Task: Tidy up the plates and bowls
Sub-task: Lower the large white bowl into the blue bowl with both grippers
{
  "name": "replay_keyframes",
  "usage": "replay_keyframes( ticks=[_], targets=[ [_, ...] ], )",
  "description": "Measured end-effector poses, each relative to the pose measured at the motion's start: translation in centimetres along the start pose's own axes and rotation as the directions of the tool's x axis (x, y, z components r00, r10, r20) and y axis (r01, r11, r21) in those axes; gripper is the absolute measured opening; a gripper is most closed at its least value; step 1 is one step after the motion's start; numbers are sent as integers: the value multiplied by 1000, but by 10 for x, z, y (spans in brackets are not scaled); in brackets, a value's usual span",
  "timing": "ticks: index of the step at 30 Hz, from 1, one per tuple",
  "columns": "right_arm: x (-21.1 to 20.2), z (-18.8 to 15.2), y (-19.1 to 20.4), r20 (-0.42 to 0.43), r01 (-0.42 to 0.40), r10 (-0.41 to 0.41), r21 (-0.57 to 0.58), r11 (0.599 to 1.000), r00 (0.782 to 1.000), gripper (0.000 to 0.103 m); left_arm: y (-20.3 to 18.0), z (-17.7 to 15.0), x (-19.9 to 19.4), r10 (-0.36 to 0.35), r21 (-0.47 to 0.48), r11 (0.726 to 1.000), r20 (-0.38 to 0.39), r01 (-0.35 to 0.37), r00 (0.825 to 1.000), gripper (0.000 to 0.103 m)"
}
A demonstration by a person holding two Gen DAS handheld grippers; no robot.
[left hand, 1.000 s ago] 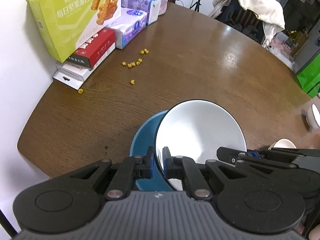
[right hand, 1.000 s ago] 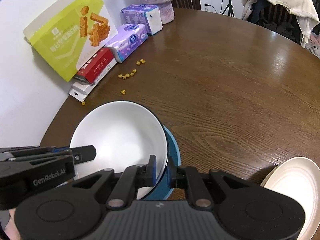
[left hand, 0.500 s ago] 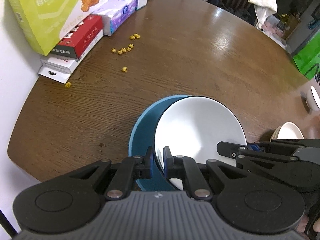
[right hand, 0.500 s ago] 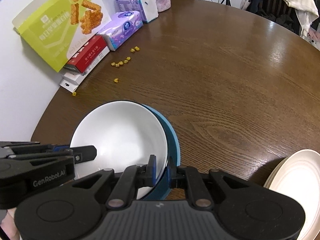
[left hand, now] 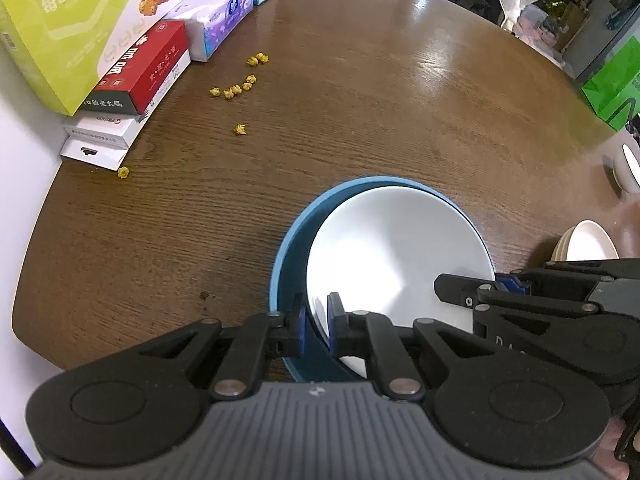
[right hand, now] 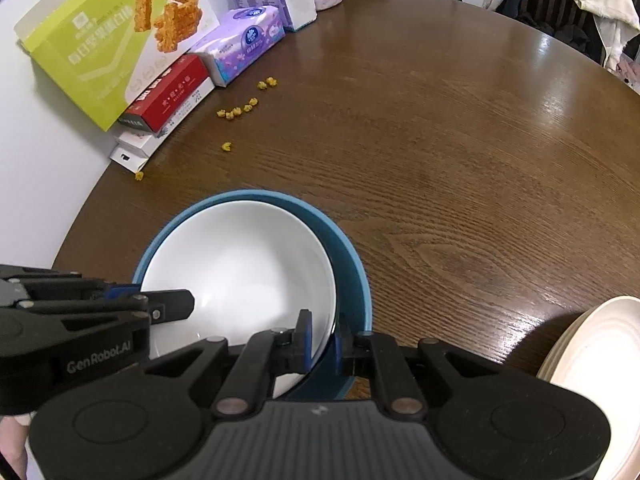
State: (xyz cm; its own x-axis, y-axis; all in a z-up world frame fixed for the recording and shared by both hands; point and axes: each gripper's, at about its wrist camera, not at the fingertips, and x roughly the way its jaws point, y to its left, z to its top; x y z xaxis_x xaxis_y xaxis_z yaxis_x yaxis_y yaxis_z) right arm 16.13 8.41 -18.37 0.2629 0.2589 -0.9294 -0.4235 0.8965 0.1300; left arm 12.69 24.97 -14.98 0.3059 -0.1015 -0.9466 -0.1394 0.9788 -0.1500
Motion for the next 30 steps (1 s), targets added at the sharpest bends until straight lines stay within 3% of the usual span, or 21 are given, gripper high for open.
replay_keyframes(
  ticks=[21, 30],
  targets=[
    [-1, 6, 4, -49, 16, -17, -20, 1000, 999, 14, -2, 6, 7, 3, 38, 999, -64, -1, 998, 11],
    [-3, 5, 5, -58, 42, -43, -22, 999, 997, 9, -7, 10, 10, 32, 78, 997, -95, -24, 995, 15]
  ],
)
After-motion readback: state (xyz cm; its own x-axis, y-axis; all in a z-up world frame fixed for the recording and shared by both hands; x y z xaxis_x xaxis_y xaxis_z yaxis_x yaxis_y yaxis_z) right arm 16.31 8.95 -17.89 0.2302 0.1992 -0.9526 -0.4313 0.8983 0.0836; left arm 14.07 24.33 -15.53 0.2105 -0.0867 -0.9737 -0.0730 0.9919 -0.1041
